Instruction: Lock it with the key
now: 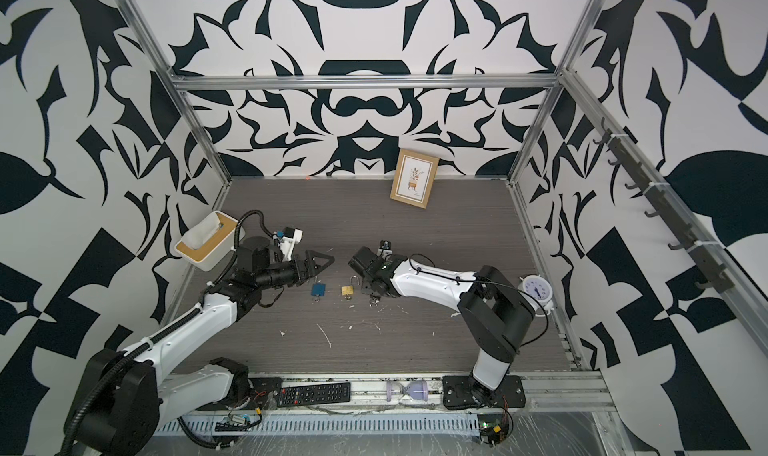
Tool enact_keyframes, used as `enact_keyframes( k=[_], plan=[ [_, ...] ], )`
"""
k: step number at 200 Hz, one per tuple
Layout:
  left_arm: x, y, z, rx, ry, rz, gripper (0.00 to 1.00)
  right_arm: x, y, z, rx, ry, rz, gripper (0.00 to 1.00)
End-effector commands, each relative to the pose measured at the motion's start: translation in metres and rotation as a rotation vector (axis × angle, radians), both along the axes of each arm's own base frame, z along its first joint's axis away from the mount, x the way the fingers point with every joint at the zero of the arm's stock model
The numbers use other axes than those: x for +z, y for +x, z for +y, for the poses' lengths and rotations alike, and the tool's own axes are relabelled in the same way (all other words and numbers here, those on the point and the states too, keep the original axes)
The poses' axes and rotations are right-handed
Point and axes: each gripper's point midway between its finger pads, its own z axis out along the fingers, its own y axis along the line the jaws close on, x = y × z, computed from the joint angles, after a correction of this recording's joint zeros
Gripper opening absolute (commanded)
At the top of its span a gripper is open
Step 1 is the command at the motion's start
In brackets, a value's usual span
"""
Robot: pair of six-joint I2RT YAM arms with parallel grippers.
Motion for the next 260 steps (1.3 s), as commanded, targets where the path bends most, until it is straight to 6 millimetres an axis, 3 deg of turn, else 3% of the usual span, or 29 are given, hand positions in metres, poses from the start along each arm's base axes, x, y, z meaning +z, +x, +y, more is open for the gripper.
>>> enact_keyframes(
  k=[1,35,126,260],
  plan=[
    [0.005,0.001,-0.002,-0.004,-0.008,-0.027,0.95,0.009,-0.002,-0.001,-0.032,-0.003,0.008,0.59],
    [0.002,0.002,-0.002,-0.005,-0.002,-0.021,0.95,-0.005,-0.006,0.003,-0.034,-0.014,0.036,0.59],
    [-0.001,0.002,-0.003,-0.011,-0.005,-0.005,0.95,-0.02,-0.007,0.014,-0.025,-0.025,0.048,0.55],
    [-0.004,0.002,-0.004,-0.016,-0.002,0.01,0.95,-0.039,-0.02,0.002,0.066,-0.115,0.092,0.37]
  ],
)
